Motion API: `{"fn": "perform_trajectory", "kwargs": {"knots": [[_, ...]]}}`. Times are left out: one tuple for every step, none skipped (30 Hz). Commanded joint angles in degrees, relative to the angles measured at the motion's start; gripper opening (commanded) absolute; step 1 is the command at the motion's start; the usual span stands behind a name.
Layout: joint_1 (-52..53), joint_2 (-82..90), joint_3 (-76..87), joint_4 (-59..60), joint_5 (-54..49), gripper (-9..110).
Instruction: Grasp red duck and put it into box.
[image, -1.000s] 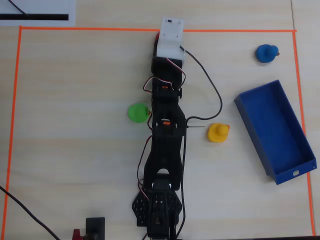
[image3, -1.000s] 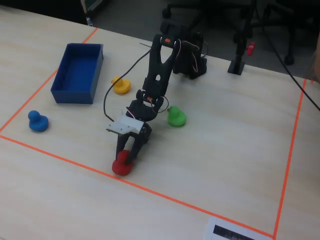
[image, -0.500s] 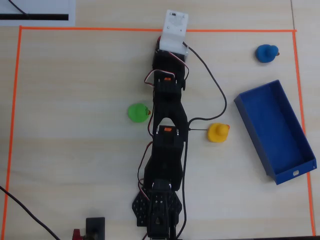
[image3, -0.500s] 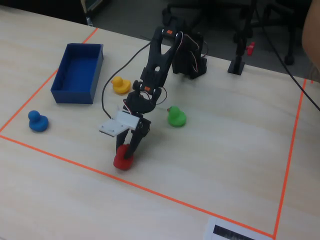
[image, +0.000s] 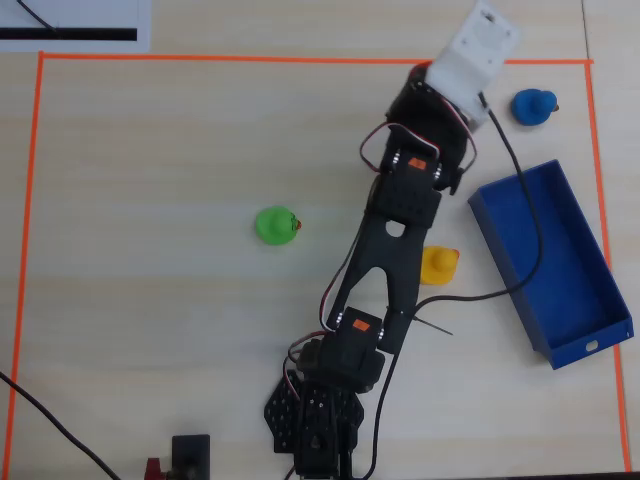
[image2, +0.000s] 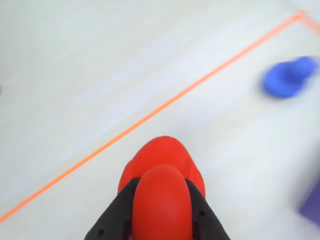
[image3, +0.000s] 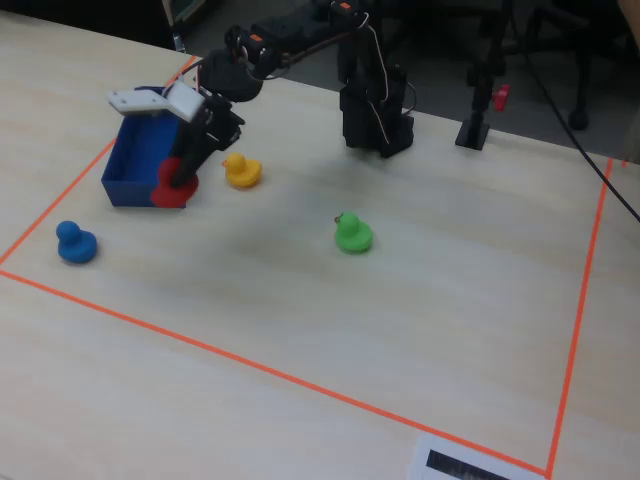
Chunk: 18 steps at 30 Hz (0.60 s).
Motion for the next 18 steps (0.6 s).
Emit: {"fn": "perform_trajectory", "kwargs": {"knots": [[10.11, -3.6, -6.33, -3.25, -2.99, 0], [12.48, -5.71, -7.82, -4.13, -3.69, 0], [14.5, -7.73, -9.76, -4.31, -4.39, 0], [16.52, -9.76, -11.95, -4.22, -4.83, 0], [18.28, -11.43, -13.71, -4.22, -5.19, 0], [19.78, -12.92, -15.03, -4.22, -5.45, 0], [21.18, -13.97, -16.08, -4.22, -5.8, 0], [22.5, -14.77, -16.52, -4.13, -5.98, 0], [23.64, -15.29, -16.79, -4.13, -6.24, 0], [24.79, -15.73, -16.79, -4.04, -6.33, 0], [25.93, -16.17, -16.79, -3.69, -6.5, 0], [26.89, -16.44, -16.79, -3.08, -6.68, 0], [27.86, -16.79, -16.52, -2.29, -6.86, 0], [28.65, -16.79, -16.08, -1.14, -7.03, 0], [29.53, -16.79, -15.64, 0.35, -7.21, 0], [30.15, -16.52, -14.94, 2.02, -7.38, 0], [30.67, -16.0, -14.06, 3.69, -7.73, 0], [31.03, -15.38, -12.92, 5.19, -7.91, 0]]}}
